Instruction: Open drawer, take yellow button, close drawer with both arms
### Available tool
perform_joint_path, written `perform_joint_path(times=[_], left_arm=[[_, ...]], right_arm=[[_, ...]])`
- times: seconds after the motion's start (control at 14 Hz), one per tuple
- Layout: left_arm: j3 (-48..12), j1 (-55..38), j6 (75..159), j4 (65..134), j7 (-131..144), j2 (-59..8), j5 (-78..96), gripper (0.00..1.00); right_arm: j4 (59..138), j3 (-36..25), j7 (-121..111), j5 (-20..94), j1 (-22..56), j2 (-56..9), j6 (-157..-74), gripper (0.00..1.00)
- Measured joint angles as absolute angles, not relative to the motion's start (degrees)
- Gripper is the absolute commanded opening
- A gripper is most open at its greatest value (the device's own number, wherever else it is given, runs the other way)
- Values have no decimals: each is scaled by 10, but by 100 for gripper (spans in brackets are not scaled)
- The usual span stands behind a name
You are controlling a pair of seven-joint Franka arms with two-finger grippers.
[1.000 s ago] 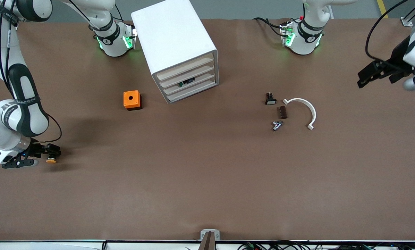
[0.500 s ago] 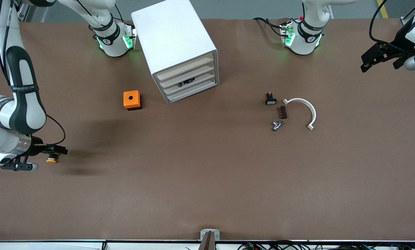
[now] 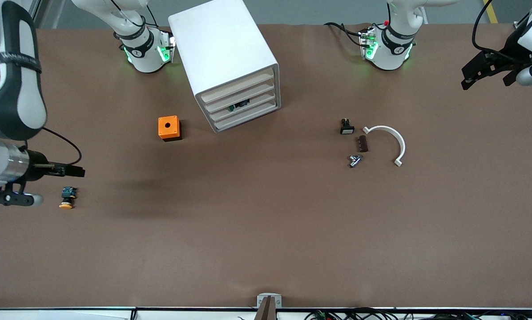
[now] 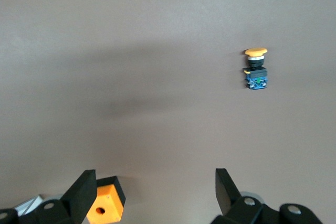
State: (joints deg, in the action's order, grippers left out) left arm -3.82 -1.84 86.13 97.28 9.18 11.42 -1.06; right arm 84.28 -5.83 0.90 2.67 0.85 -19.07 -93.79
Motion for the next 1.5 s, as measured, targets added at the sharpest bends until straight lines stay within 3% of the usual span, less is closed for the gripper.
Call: perform_joint_path(times=[0.43, 1.14, 1.5], left_arm=[[-33, -16, 853, 973, 92, 120, -11, 100], [-36, -8, 851, 974, 92, 120, -11, 100], [-36, -8, 851, 974, 92, 120, -11, 100]], right_arm=[[831, -58, 9, 24, 16, -101, -871, 100], [834, -64, 7, 18, 14, -109, -870, 100], [796, -65, 7, 16, 16, -107, -872, 100]])
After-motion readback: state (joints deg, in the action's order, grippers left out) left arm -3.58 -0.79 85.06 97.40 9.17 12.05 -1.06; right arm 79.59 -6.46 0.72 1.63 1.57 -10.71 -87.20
